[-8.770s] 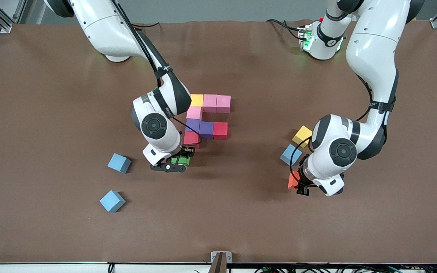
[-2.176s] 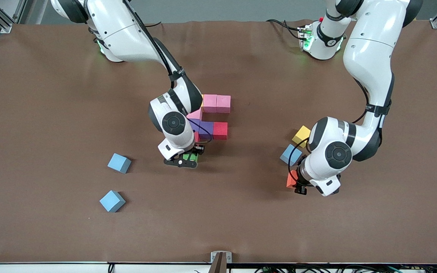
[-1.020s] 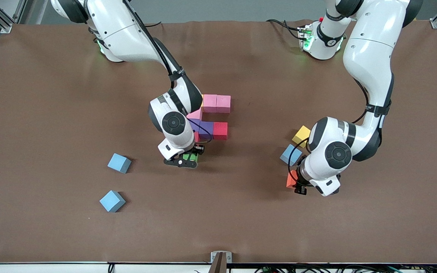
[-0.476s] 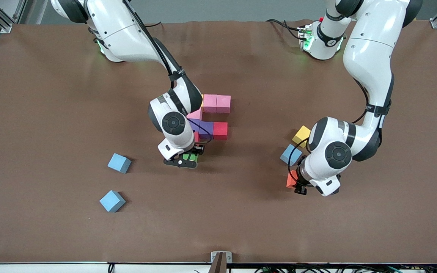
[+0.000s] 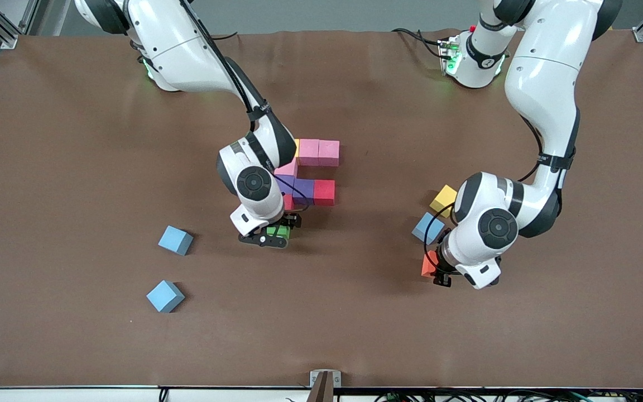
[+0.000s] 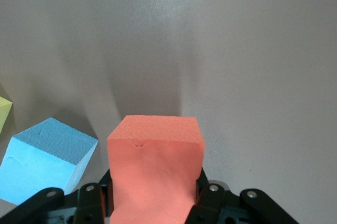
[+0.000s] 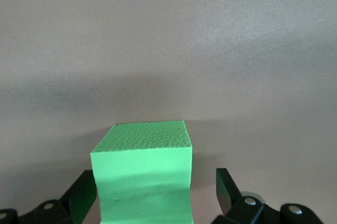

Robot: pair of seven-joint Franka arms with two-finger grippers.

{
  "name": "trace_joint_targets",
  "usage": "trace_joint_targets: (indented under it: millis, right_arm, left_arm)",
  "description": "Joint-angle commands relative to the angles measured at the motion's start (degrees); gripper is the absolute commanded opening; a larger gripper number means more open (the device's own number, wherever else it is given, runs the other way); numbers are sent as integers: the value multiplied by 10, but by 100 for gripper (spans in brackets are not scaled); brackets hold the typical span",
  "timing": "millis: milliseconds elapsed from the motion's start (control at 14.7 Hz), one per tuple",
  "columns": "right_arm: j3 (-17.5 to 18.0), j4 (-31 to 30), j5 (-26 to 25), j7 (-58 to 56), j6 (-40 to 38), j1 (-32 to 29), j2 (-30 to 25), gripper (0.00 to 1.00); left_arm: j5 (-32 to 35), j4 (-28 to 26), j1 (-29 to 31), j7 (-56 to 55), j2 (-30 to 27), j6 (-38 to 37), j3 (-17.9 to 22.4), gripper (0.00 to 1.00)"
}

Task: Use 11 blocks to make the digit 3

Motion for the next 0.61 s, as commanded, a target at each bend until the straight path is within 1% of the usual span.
trace_joint_targets:
  millis: [0,204,544]
  right_arm:
    - [1,-10,-8,2,1,1,-13,100]
    - [1,1,-8,2,1,0,-16,100]
    - [1,9,-7,1,-2,-4,-39,100]
  left_arm:
    - [4,3,-2,-1,2,4,3,36]
    - [4,3,-2,-1,2,4,3,36]
    - [4,3,-3,-2,2,4,3,36]
